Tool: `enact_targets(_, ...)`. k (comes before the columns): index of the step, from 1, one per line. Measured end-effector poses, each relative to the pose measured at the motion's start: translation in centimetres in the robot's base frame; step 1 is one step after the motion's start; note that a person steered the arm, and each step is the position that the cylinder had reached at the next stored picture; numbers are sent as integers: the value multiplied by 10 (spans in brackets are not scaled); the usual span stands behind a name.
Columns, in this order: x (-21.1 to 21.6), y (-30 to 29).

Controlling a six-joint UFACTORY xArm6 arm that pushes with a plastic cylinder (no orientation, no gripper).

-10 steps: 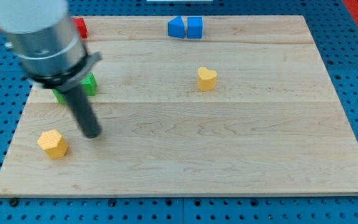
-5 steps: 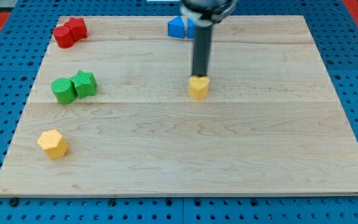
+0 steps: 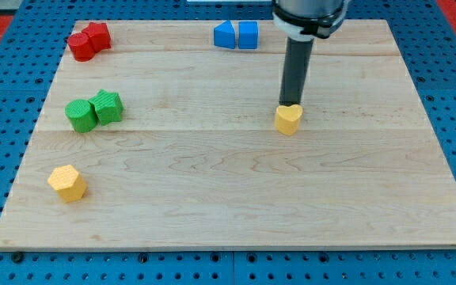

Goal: Slide the yellow heart closer to the yellow hexagon

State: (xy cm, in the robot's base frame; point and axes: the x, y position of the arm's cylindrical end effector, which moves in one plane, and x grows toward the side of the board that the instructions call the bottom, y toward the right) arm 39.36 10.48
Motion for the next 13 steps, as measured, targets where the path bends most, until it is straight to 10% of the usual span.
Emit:
enact_targets(6,81,-227)
enact_targets(9,86,-127)
enact_targets(13,121,-241)
